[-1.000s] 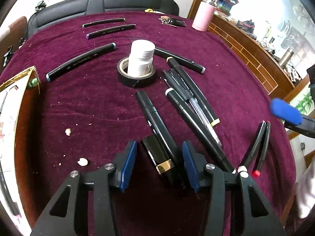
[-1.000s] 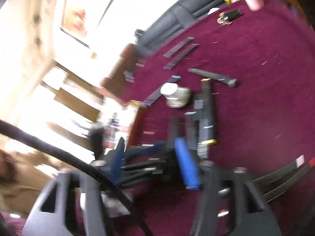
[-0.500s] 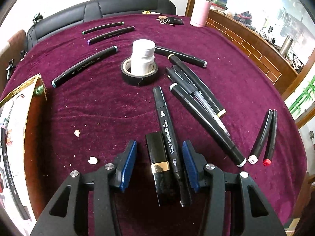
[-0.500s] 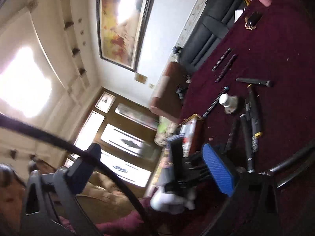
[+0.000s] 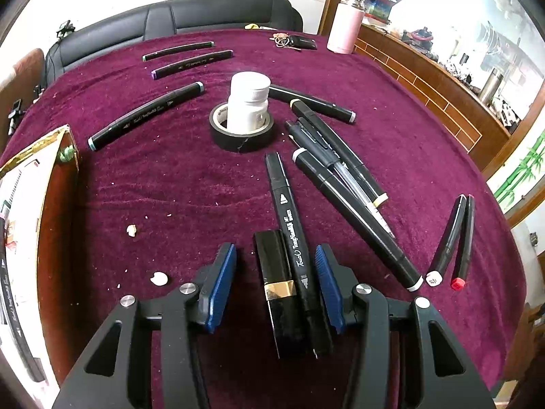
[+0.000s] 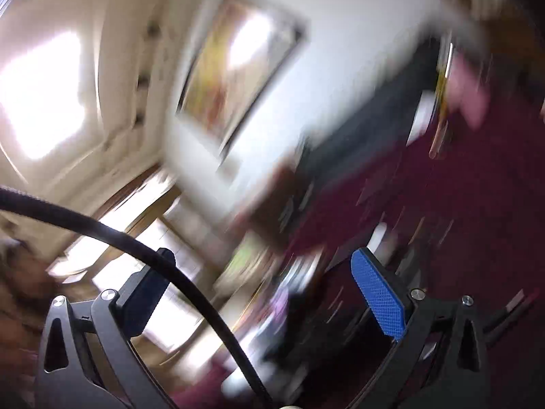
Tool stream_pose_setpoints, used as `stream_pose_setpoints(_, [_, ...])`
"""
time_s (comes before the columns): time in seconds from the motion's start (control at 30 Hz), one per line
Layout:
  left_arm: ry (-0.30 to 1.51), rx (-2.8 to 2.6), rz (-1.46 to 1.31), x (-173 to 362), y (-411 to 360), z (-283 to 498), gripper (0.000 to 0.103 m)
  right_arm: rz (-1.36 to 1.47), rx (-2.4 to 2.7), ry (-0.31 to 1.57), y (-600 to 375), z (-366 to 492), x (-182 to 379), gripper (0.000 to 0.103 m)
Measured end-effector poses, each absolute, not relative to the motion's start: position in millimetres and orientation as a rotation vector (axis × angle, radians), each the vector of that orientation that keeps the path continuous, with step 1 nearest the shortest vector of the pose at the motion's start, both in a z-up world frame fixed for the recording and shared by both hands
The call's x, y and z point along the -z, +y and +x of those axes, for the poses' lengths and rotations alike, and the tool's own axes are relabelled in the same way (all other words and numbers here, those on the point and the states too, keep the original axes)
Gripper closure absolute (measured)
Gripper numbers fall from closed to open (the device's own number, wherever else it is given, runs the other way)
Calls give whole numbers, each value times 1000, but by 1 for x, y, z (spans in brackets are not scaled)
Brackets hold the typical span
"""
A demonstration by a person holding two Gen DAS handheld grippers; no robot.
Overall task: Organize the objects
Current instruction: 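Grasp a black-and-gold lipstick tube with the left gripper while the right holds the marker, then grasp a black marker with the right gripper from the pile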
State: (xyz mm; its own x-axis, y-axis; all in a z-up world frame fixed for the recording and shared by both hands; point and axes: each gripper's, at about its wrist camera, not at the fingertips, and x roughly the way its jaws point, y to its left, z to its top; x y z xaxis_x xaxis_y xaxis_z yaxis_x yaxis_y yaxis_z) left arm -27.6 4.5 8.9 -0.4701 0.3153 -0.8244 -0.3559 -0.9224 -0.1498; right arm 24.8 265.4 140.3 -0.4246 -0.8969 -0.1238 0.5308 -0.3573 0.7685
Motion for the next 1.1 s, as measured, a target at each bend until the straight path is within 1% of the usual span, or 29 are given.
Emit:
stream_pose_setpoints(0.03, [60,-2398,-1334,-9,4,-28,61,806,1885,-783,255,12,-130,0])
stream_pose_setpoints(0.13, [81,-2396,-1339,-10,3,-28,64,963,2043,-626,229,0,-104,0])
stream_pose_setpoints(0.2, [101,-2401,-1342,-10,4,-28,64,1061,2050,-552,211,-10,-86,8])
stream_pose_setpoints(0.23, [109,-2401,-1343,-10,4,-28,64,1110,2058,-509,202,-14,-77,10])
stream_pose_setpoints(0.27, [122,-2395,-1344,-10,4,-27,64,1161,2079,-457,195,-15,-70,18])
stream_pose_setpoints(0.3, [126,-2384,-1348,-10,4,-26,64,1209,2106,-405,193,-20,-62,33])
stream_pose_setpoints(0.37, [99,-2354,-1348,-14,-3,-22,64,1315,2180,-259,176,-29,-45,52])
stream_pose_setpoints(0.4, [84,-2354,-1350,-16,-8,-21,64,1357,2213,-202,175,-33,-35,58])
stream_pose_setpoints(0.47, [48,-2372,-1364,-19,-21,-21,64,1401,2247,-105,167,-40,-19,66])
stream_pose_setpoints(0.57, [29,-2402,-1412,-17,-33,-26,64,1433,2225,-59,156,-51,1,66])
stream_pose_setpoints(0.7, [-1,-2406,-1443,-14,-41,-27,64,1461,2241,12,145,-55,10,66])
stream_pose_setpoints(0.77, [28,-2412,-1471,-12,-40,-29,64,1472,2250,48,143,-54,7,66])
stream_pose_setpoints(0.87, [147,-2431,-1477,-10,-29,-29,64,1478,2266,113,135,-52,4,69])
stream_pose_setpoints(0.9, [181,-2443,-1478,-9,-25,-29,64,1474,2261,115,137,-49,-3,71])
stream_pose_setpoints(0.93, [219,-2455,-1475,-8,-21,-29,64,1461,2248,95,138,-47,-6,77])
stream_pose_setpoints(0.97, [265,-2469,-1459,-7,-15,-28,64,1429,2233,45,140,-47,-10,78])
stream_pose_setpoints(1.03, [270,-2481,-1439,-7,-14,-28,64,1371,2228,-17,147,-46,-20,78])
stream_pose_setpoints(1.1, [243,-2481,-1425,-7,-17,-29,67,1373,2226,-6,141,-51,-21,78])
